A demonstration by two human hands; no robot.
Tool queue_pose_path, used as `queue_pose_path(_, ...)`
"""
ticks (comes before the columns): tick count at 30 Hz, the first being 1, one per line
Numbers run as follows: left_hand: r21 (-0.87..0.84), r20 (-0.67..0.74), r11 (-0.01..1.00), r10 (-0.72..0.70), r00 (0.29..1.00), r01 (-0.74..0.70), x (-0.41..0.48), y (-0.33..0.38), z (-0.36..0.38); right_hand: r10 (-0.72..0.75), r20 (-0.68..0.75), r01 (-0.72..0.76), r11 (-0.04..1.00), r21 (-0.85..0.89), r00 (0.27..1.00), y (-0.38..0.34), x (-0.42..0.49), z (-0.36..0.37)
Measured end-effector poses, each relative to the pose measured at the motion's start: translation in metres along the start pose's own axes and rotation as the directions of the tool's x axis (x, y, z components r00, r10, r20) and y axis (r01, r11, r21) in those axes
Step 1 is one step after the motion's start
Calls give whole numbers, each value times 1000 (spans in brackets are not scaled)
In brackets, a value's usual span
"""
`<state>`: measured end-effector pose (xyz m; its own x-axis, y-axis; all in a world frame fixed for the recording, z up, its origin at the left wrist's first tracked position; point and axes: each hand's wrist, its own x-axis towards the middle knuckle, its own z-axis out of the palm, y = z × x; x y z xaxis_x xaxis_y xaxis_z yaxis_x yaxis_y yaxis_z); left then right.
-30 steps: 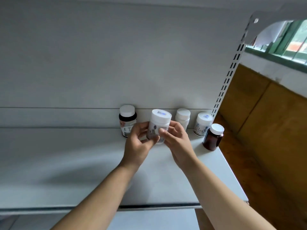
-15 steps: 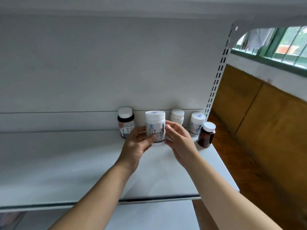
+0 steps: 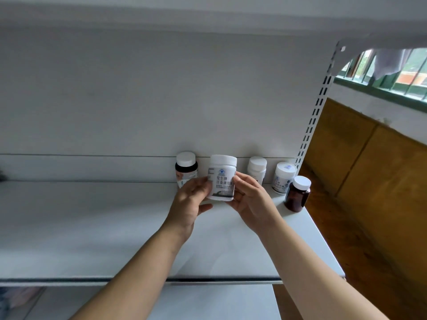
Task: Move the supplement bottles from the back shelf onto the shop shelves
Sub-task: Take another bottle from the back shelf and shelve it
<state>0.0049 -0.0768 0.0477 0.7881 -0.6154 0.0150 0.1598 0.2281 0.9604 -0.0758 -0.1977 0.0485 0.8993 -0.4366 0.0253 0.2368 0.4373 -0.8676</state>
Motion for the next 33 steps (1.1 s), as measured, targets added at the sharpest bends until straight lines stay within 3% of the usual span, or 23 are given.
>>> queue_pose_path(4, -41, 36, 997, -64, 997, 65, 0, 7, -13, -7, 40, 11, 996, -90, 999, 1, 7, 15)
queue_pose_path(10, -69, -41, 997, -49, 998, 46, -18, 28, -48, 17, 102, -3, 992, -127, 995, 10, 15, 58)
queue_pose_path(15, -100, -244, 995, -7, 970, -18, -60, 38, -97, 125, 240, -95, 987, -133, 963, 44, 12, 108)
queue_pose_path(23, -94, -527, 988, 52, 848, -120, -161, 64, -194, 287, 423, -229, 956, -182, 860, 114, -30, 225)
queue_pose_path(28, -116, -549, 976, 93, 830, -186, -211, 86, -273, 324, 479, -251, 945, -212, 816, 157, -53, 312)
queue_pose_path(33, -3, -501, 988, 133, 855, -155, -249, 112, -376, 274, 473, -222, 961, -165, 837, 214, -65, 401)
